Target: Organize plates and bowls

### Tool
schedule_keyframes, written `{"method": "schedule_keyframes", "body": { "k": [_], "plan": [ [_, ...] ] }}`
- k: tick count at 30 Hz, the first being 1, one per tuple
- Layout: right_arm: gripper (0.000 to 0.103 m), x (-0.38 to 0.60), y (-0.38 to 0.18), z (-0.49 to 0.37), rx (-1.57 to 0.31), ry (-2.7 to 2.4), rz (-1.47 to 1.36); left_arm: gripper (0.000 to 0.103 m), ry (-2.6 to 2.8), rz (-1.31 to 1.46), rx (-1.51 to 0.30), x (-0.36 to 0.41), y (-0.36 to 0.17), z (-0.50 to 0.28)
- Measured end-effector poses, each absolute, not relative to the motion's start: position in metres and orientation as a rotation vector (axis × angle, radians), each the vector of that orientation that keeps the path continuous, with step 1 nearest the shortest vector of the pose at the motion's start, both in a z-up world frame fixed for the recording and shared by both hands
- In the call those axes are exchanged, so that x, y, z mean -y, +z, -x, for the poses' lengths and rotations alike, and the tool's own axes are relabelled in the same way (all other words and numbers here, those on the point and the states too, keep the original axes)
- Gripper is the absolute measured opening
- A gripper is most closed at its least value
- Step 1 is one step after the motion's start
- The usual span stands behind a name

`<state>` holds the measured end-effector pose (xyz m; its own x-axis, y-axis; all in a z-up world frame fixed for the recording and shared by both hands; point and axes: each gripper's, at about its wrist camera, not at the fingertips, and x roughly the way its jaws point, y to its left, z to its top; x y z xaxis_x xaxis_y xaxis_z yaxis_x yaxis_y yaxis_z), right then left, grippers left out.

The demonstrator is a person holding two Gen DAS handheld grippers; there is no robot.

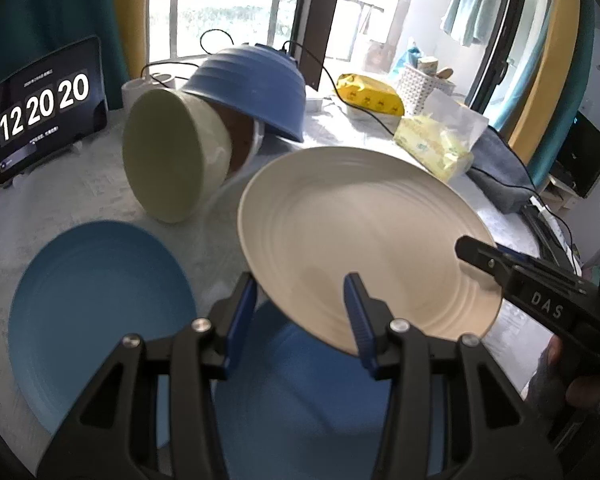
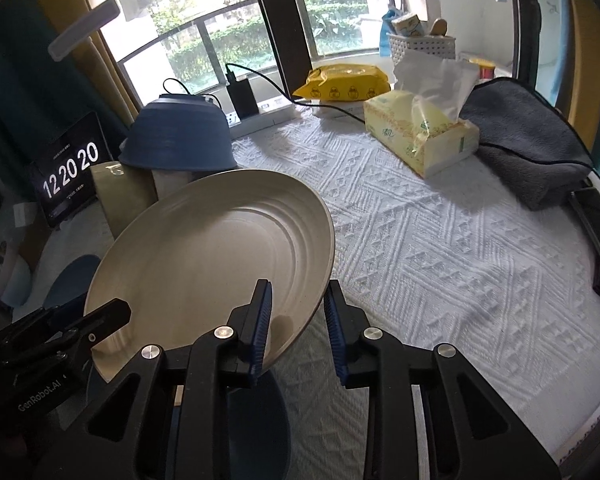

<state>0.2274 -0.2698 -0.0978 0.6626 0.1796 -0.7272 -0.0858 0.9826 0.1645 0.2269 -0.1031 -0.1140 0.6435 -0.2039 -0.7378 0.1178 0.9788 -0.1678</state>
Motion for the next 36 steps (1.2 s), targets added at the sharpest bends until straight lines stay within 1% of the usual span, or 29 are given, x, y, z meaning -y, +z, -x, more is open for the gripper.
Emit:
{"method": "schedule_keyframes", "body": {
  "k": [15,36],
  "plan": [
    [0.029,0.252,-0.083,-0.191,-0.808,0.146,-0.097,0.046,-0.194,0.110,-0.814,0.087,-0.107,-0.190],
    [0.029,0.231,-0.088,-0.137,-0.808,0.135,-0.047,0.046,-0.213,0.095,-0.821,0.072,-0.114,-0.137]
  ]
}}
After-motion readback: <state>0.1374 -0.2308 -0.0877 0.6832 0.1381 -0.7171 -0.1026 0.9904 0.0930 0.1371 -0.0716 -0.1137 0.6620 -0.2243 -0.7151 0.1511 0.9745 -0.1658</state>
